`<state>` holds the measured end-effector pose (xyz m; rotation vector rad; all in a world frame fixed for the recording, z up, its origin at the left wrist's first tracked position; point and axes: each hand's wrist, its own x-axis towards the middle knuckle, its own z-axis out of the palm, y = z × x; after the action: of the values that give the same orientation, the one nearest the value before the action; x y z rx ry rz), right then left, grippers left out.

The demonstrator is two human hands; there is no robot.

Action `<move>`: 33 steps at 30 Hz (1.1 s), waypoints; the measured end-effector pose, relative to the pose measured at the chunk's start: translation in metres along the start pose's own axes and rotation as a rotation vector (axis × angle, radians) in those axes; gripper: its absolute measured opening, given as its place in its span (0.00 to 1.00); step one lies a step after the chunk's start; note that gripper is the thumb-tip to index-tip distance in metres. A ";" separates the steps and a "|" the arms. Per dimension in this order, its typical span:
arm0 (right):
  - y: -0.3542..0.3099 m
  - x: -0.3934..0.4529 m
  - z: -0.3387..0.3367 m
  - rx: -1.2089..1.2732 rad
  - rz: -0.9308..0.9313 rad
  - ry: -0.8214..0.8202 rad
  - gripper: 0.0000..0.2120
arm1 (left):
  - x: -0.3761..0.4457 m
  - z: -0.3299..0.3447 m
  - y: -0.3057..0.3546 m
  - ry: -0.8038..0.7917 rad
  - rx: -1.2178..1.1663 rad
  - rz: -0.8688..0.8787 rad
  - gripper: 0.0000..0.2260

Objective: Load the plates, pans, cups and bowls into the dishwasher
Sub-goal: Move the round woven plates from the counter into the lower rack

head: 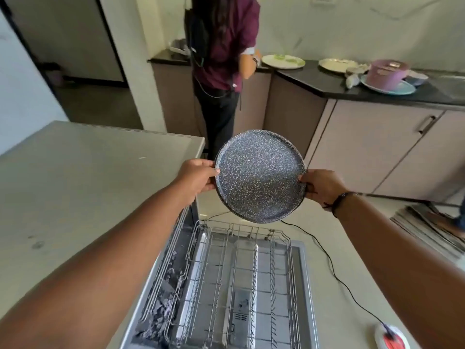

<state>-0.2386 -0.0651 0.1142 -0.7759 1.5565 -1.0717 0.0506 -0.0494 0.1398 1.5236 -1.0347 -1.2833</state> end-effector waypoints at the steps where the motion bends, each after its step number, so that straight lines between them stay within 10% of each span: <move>1: 0.005 0.007 -0.008 0.005 0.008 0.020 0.06 | 0.010 0.011 0.000 -0.022 0.010 0.000 0.10; 13: 0.090 0.094 -0.066 -0.302 -0.038 0.328 0.13 | 0.123 0.120 -0.086 -0.065 0.447 0.068 0.08; 33: 0.284 0.308 -0.072 -0.968 -0.009 0.210 0.12 | 0.270 0.203 -0.306 -0.037 0.743 -0.068 0.07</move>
<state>-0.3707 -0.2109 -0.2626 -1.3268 2.2715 -0.3461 -0.0986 -0.2423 -0.2457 2.0934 -1.6060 -1.0137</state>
